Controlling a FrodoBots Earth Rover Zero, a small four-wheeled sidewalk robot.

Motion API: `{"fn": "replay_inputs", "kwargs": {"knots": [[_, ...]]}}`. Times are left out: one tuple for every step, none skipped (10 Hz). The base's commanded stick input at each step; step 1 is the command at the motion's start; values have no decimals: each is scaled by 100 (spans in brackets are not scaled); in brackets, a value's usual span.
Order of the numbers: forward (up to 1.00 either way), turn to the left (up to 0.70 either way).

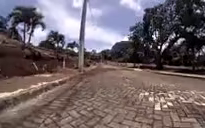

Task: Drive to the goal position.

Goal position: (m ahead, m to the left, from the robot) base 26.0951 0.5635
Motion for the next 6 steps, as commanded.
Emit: {"fn": "replay_inputs", "kwargs": {"knots": [[85,0],[85,0],[85,0],[85,0],[85,0],[85,0]]}}
